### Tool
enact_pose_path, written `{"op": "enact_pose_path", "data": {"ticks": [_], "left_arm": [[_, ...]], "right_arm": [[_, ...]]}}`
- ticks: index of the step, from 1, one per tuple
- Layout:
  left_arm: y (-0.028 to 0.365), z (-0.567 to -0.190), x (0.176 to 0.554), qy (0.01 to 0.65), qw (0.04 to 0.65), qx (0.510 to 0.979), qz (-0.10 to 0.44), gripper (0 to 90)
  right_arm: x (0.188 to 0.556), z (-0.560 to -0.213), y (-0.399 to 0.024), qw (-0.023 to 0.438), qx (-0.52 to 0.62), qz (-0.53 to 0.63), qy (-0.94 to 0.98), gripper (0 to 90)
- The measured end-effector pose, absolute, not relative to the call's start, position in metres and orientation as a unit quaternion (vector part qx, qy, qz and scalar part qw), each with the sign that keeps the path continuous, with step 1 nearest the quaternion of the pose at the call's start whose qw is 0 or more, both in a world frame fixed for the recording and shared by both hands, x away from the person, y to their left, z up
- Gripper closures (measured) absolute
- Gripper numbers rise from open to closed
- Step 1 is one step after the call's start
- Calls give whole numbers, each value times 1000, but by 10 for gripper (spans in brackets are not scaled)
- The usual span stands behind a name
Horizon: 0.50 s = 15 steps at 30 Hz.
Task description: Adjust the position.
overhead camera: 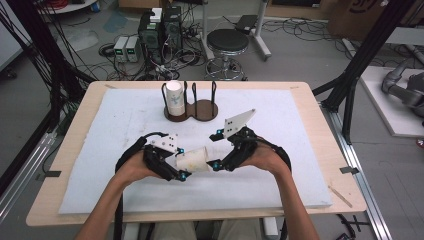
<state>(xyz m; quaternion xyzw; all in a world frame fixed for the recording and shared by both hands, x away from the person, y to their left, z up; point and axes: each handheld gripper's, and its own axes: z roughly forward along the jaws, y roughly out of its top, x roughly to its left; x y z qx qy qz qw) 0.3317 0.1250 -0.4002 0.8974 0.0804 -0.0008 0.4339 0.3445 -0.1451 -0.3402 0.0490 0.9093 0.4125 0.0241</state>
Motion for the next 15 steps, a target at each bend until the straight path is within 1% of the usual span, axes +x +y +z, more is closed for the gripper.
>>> {"op": "enact_pose_path", "data": {"ticks": [6,15], "left_arm": [[131,-400,333,80,460,884,4,365],[138,-391,335,77,565,822,-5,365]], "right_arm": [[345,-346,-151,21,57,422,905,146],[347,-357,-162,16,69,475,877,155]]}}
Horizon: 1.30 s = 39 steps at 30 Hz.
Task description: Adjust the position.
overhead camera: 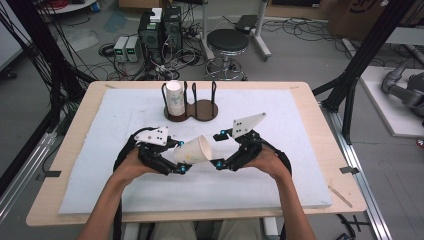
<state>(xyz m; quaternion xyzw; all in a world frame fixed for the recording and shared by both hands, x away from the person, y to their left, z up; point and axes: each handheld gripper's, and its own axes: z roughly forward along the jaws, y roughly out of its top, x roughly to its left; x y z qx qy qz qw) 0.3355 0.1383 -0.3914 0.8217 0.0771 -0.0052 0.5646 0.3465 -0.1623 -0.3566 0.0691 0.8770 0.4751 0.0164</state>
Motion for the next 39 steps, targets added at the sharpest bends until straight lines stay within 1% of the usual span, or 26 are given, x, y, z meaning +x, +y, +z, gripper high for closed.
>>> {"op": "enact_pose_path", "data": {"ticks": [3,7,18,31,39], "left_arm": [[140,-390,337,78,582,809,-4,365],[141,-390,338,84,585,807,1,364],[140,-390,338,85,600,795,5,365],[123,-395,337,77,610,789,-2,365],[120,-397,335,71,619,782,-2,365]], "right_arm": [[347,-360,-165,11,72,493,867,155],[346,-364,-165,1,71,505,860,156],[345,-368,-161,-6,67,518,853,157],[346,-375,-149,-18,60,537,841,162],[347,-376,-147,-35,60,569,820,162]]}}
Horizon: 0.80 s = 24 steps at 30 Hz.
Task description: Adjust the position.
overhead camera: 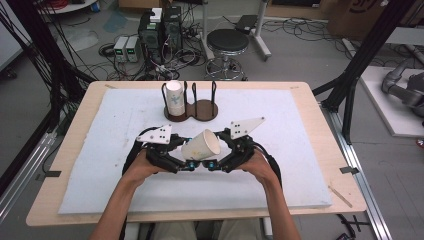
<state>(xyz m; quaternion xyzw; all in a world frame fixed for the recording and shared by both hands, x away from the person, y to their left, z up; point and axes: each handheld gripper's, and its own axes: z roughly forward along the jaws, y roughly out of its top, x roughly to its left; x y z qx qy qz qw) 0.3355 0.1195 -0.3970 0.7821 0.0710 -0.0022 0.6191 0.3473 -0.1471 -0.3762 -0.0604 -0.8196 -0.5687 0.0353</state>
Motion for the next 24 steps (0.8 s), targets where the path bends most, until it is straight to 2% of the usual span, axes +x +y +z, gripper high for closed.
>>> {"op": "enact_pose_path", "data": {"ticks": [18,24], "left_arm": [[116,-400,334,60,631,773,-4,365],[115,-400,334,59,629,775,-7,366]], "right_arm": [[350,-377,-147,49,-64,-604,-793,172],[350,-377,-146,54,-53,-613,-786,232]]}}
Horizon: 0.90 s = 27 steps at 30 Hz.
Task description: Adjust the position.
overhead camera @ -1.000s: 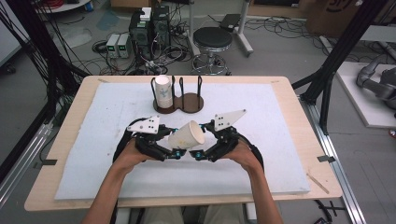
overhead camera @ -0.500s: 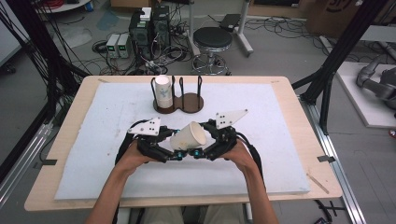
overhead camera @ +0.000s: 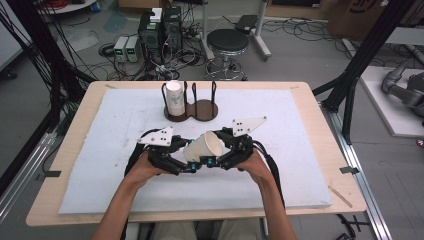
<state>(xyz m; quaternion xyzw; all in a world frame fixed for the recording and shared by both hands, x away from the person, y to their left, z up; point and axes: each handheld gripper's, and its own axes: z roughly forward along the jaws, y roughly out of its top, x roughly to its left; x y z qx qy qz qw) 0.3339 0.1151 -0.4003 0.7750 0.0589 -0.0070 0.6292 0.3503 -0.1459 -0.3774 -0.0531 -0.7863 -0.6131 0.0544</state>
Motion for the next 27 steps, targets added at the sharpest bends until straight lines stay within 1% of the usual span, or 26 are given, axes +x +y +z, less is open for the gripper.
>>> {"op": "enact_pose_path", "data": {"ticks": [2,6,12,13,14,15,18,25,27], "left_arm": [[115,-401,334,60,628,776,-7,366],[115,-400,333,60,629,775,-7,368],[115,-400,333,62,629,775,-10,354],[115,-400,333,71,629,774,-7,252],[114,-400,333,83,631,771,-3,116],[115,-399,333,85,631,771,-1,78],[117,-398,332,79,635,768,4,78],[116,-398,331,82,615,784,17,78],[117,-399,330,86,602,793,33,78]], "right_arm": [[350,-377,-146,59,-52,-614,-785,262],[350,-377,-146,53,-45,-619,-782,284],[348,-377,-146,50,-42,-617,-784,296],[348,-377,-146,52,-44,-617,-784,295],[348,-377,-146,53,-46,-617,-784,295],[349,-377,-146,50,-44,-619,-783,296],[349,-376,-147,50,-46,-618,-783,295],[349,-376,-148,46,-48,-616,-785,296],[349,-376,-148,42,-49,-614,-787,296]]}}
